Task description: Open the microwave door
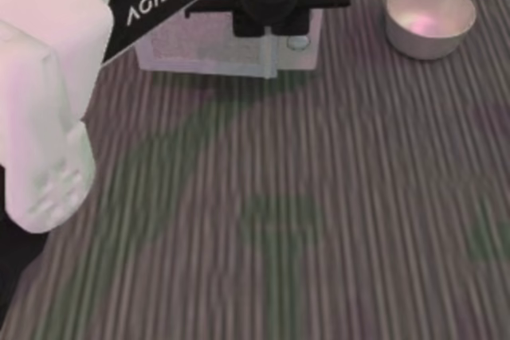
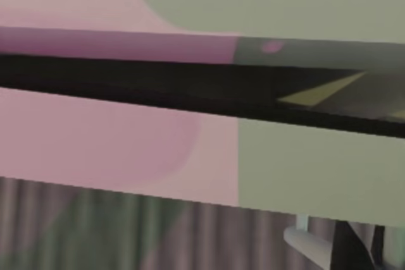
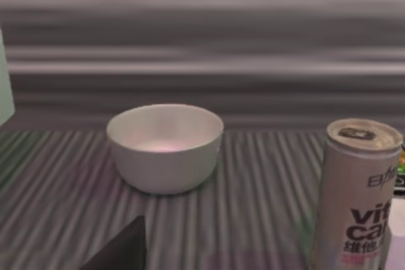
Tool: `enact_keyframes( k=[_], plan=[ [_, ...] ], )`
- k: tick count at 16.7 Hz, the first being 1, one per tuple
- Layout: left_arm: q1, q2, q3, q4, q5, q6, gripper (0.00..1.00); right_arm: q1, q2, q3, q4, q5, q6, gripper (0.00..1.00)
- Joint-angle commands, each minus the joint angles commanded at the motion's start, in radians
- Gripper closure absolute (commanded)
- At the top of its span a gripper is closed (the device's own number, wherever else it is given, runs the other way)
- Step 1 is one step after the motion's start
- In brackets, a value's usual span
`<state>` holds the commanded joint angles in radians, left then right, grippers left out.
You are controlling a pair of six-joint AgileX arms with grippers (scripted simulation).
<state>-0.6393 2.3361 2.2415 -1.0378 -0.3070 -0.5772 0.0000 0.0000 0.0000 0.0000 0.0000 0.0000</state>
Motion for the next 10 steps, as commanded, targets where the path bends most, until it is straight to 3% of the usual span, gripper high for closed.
enact_keyframes(
  k=[10],
  plan=[
    [0.004, -0.107, -0.182, 0.100, 0.037, 0.082, 1.00, 0.000, 0.000, 0.000, 0.000, 0.000, 0.000, 0.00]
  ],
)
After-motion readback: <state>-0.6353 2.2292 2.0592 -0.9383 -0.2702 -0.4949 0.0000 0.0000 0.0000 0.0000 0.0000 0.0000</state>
